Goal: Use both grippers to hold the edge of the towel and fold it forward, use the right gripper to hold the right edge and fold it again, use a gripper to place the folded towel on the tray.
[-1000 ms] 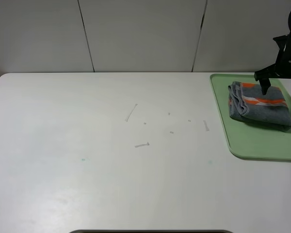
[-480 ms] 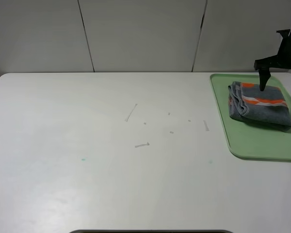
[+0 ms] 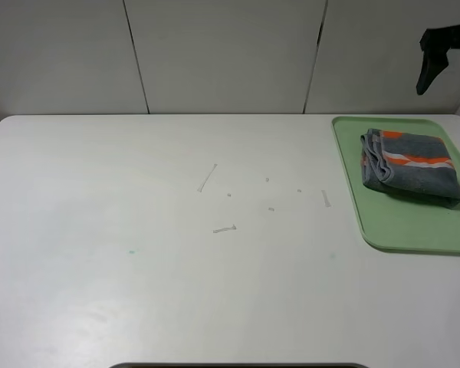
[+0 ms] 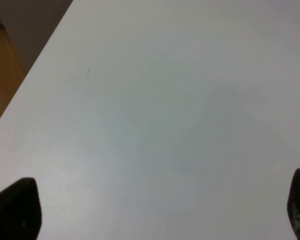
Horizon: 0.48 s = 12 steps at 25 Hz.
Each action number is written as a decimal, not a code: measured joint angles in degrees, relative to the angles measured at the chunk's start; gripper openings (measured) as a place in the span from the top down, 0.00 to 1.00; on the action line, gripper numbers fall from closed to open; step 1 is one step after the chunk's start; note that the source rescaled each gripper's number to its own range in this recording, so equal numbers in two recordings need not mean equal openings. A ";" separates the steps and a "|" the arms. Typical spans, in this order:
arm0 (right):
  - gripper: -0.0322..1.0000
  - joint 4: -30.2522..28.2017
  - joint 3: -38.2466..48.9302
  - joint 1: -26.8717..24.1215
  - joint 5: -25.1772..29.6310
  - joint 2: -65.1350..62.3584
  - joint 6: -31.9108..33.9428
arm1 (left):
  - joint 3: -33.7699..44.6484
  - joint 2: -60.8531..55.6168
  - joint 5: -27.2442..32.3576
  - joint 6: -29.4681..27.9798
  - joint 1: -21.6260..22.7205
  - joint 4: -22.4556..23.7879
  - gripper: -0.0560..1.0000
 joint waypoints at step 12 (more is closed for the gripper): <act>0.00 0.00 20.35 0.00 0.11 -24.80 -0.19 | 0.00 0.00 0.00 0.00 0.00 0.00 0.00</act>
